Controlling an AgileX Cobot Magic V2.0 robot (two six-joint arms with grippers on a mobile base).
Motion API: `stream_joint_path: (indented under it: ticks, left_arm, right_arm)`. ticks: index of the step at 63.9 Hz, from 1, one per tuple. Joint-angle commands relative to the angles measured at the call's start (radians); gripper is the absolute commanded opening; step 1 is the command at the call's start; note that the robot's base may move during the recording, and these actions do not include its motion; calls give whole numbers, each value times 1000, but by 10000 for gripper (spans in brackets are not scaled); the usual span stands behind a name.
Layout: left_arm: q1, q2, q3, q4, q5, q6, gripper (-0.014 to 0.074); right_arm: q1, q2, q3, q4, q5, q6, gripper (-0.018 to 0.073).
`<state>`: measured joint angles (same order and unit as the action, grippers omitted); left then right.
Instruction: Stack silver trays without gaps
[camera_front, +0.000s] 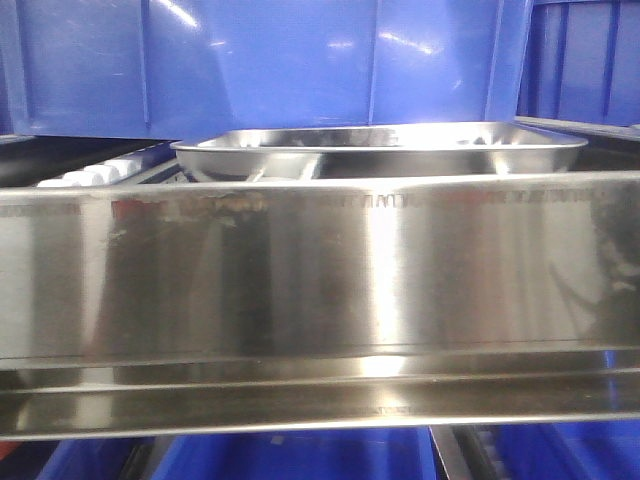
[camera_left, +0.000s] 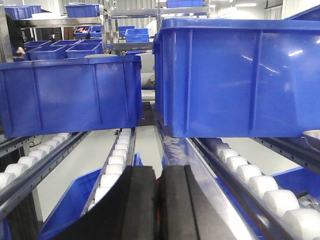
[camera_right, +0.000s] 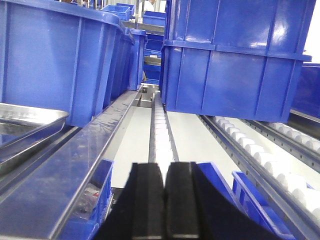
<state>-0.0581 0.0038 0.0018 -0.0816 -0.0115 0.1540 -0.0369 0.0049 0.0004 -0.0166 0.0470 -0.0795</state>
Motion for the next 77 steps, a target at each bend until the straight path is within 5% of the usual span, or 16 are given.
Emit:
stream_joint_path:
  ticks: [1,53,66,71,77]
  left_arm:
    - [5,-4,-2,-6,-16,-7,12]
    - [5,-4,-2,-6,-21,-7,12]
    - [5,-4,-5,-6,-41,-7,12]
    - [5,-4,-56,-45,-22,-7,12]
    - [5,-4,-145,-162,37,-7,12]
  right_arm:
    - [-5,-5,0,0,-17,-3,-69]
    - [-5,-5,0,0,-40,-3,-69]
    - [-5,-5,0,2,-263,-1,-69]
    - [-5,-5,0,17,-343,80,-69]
    - [-5,-5,-43,61,-281,251,-69]
